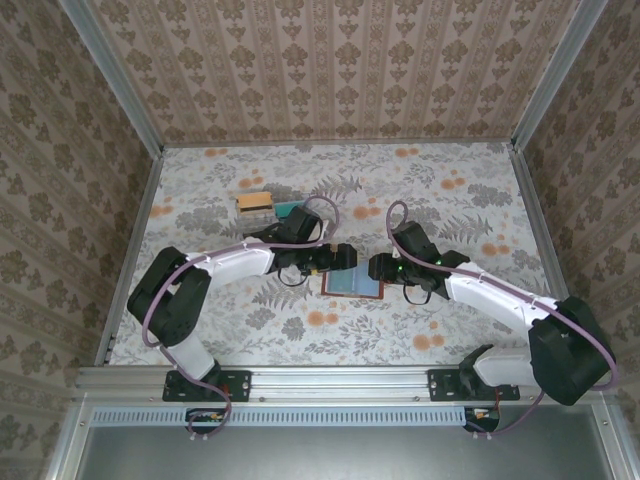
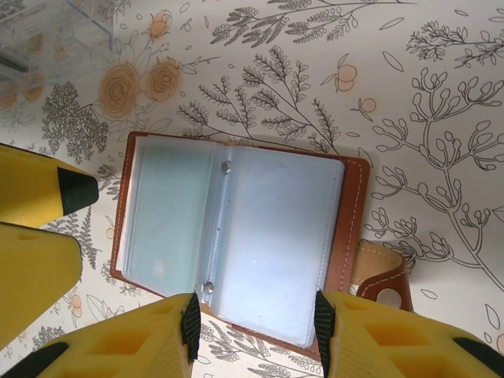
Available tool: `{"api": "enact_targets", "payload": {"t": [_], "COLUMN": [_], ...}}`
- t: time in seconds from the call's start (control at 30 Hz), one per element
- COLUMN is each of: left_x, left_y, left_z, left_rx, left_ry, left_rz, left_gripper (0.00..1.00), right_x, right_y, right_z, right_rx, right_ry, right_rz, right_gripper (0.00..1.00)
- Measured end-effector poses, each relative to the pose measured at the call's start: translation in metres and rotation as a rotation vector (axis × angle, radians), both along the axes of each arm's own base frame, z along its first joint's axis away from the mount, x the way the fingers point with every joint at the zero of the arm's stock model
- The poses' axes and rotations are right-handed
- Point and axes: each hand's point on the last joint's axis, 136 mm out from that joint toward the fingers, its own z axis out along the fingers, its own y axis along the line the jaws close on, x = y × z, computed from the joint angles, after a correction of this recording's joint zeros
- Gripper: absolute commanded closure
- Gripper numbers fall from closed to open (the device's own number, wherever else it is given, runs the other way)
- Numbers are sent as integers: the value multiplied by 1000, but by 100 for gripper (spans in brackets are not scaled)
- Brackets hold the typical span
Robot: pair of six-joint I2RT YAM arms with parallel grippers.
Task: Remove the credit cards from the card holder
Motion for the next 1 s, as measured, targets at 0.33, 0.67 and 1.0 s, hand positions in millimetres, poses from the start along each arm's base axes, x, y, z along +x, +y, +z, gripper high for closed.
{"api": "enact_targets", "payload": {"t": [0.33, 0.67, 1.0], "left_x": [-9, -10, -11], "left_y": [-1, -11, -1], "left_z": [-30, -30, -24], "left_rx": [52, 22, 67], "left_ry": [60, 57, 44], "left_rz": [-20, -38, -23], "left_gripper": [2, 3, 3], "right_x": [-18, -22, -20], "right_y": [-8, -7, -6], "right_z": [-43, -68, -68], "right_rx": [-45, -56, -51], "right_ry": [108, 168, 163], "right_rz": [-3, -3, -5], "right_gripper": [60, 61, 64]}}
